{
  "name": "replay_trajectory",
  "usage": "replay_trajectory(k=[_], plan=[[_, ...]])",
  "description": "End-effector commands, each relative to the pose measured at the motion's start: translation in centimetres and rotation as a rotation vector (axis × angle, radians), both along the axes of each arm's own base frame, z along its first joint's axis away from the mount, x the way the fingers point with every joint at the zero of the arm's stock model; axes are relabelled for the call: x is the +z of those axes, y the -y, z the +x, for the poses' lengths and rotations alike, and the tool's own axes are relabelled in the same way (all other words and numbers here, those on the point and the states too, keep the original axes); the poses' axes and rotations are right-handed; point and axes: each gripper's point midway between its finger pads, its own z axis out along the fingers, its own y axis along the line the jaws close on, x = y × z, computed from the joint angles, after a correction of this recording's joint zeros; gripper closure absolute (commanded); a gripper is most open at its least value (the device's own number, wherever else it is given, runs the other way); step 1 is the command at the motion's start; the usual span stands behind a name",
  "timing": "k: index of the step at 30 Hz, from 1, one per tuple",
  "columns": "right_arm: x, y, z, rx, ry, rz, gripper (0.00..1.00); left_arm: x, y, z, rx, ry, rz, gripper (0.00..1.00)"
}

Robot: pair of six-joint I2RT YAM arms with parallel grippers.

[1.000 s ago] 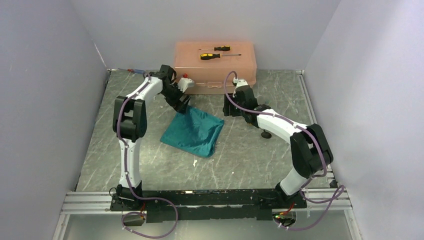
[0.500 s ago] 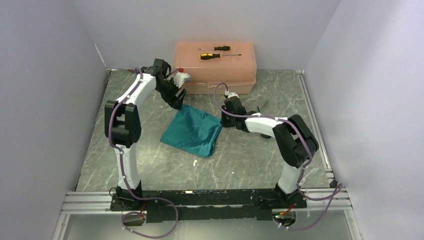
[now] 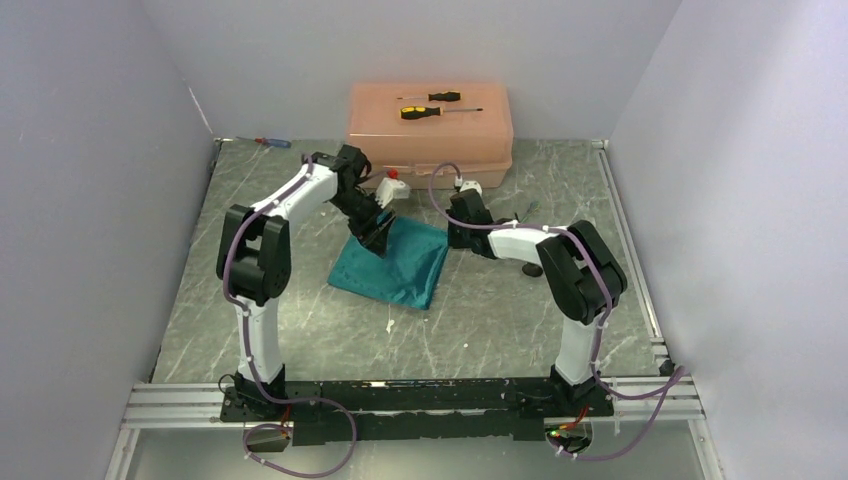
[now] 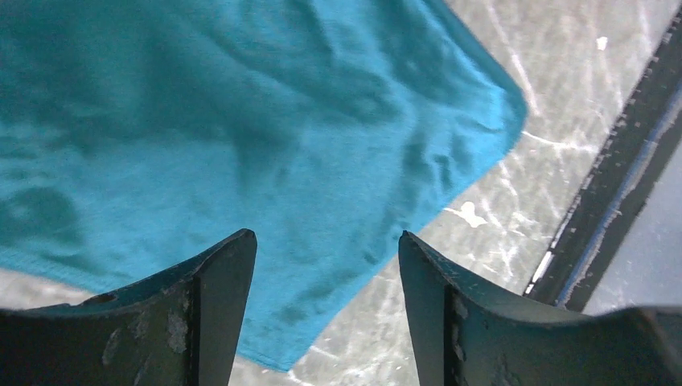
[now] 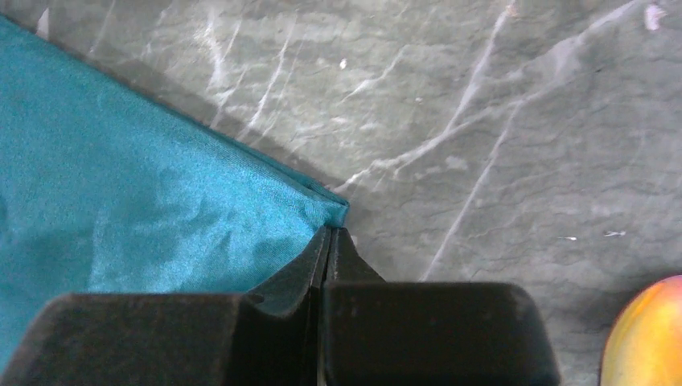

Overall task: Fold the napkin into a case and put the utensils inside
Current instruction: Smooth out the lower triangle-folded napkin at the center of the board.

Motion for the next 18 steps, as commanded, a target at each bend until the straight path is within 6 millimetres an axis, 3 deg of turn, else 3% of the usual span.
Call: replay_trajectory(k=[1,4,9,12,18], plan=[[1.2,1.7,2.3,-0.069,0.063,-0.037,0.99,2.3,3.5,-4.0,-0.109,-0.039,-0.107,0.3],[2.9,1.7,2.2,-0.083,0.093,0.003,0.77,1.6,4.8,-5.0,-0.132,-0.056,-0.119,0.32],[6.3,1.8,0.1,-0.091,0.143,0.107,0.58,0.8,6.0,-4.7,-0.146,-0.05,-0.109,0.34],[7.3,0.6,-2.2,-0.058,0.125,0.208,0.6,0.7,6.5,-4.3,-0.139,-0.05,-0.117,0.35],[8.3,-5.5,-8.6,0.129,0.093,0.397,0.87,1.3,7.3,-4.8,-0.095,-0.1,-0.177,0.44]])
